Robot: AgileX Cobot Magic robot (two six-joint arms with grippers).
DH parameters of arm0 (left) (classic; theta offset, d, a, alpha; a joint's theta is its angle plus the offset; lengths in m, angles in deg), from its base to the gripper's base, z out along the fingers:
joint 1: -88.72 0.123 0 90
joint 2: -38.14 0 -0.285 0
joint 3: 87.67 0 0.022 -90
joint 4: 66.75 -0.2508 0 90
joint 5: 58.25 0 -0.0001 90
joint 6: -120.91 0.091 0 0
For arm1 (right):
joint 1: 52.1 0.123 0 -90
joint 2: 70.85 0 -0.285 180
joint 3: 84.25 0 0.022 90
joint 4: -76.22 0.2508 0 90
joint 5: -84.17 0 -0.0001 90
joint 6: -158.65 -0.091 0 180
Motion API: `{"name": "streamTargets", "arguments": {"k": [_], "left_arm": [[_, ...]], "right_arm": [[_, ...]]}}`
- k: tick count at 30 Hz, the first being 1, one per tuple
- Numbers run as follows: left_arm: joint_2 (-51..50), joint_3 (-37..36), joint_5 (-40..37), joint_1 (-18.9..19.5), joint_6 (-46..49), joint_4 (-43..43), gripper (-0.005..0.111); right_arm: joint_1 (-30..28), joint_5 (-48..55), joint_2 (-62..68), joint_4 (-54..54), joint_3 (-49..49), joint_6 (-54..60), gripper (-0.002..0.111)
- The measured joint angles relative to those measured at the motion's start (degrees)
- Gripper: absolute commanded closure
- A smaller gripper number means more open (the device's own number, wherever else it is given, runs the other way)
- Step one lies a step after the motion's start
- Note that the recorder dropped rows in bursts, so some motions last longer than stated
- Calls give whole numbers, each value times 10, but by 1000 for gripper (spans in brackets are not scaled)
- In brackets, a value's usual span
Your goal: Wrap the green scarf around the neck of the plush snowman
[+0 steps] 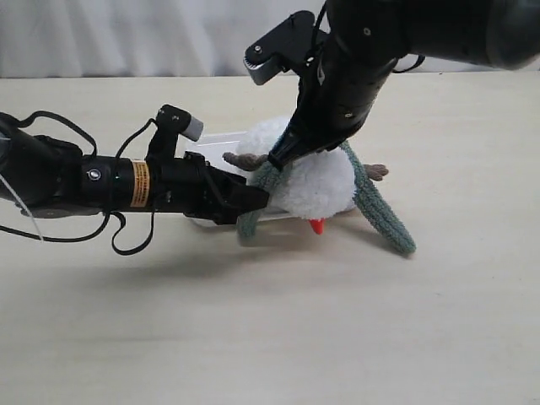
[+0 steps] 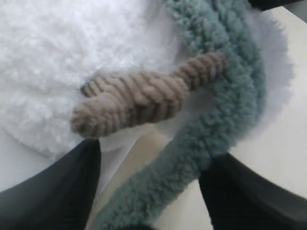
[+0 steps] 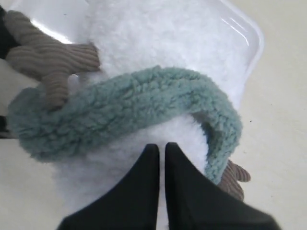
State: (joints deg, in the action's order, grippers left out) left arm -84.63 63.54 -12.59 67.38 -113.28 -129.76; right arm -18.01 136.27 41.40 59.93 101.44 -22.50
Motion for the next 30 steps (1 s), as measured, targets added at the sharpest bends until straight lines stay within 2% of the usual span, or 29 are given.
{"name": "streamTargets", "arguments": {"k": [5, 10, 13, 15, 16, 18, 20, 23, 27, 30], "left_arm": [[0, 0, 0, 15, -12, -21, 47], [0, 0, 5, 15, -13, -27, 47], [0, 0, 7, 15, -13, -27, 47], [3, 0, 7, 16, -14, -30, 47], [7, 0, 7, 19, -17, -34, 47], [34, 0, 7, 40, -47, -65, 47], [74, 0, 27, 75, -85, -120, 47], [106, 0, 105, 121, -126, -187, 47], [106, 0, 125, 142, -157, -213, 47], [106, 0, 125, 147, -167, -216, 47]], "right_arm": [[-18, 5, 24, -4, 35, -13, 102], [-20, 9, -34, 47, 67, 16, 79], [-20, 62, -66, 78, 69, 54, 62], [-20, 106, -78, 86, 55, 96, 53], [-20, 117, -81, 87, 44, 112, 44], [-20, 115, -81, 87, -8, 150, 36], [-13, 76, -80, 80, -50, 186, 35], [28, 9, -79, -5, -104, 209, 35], [53, -36, -61, -95, -136, 184, 35], [53, -70, -34, -192, -137, 110, 35]]}}
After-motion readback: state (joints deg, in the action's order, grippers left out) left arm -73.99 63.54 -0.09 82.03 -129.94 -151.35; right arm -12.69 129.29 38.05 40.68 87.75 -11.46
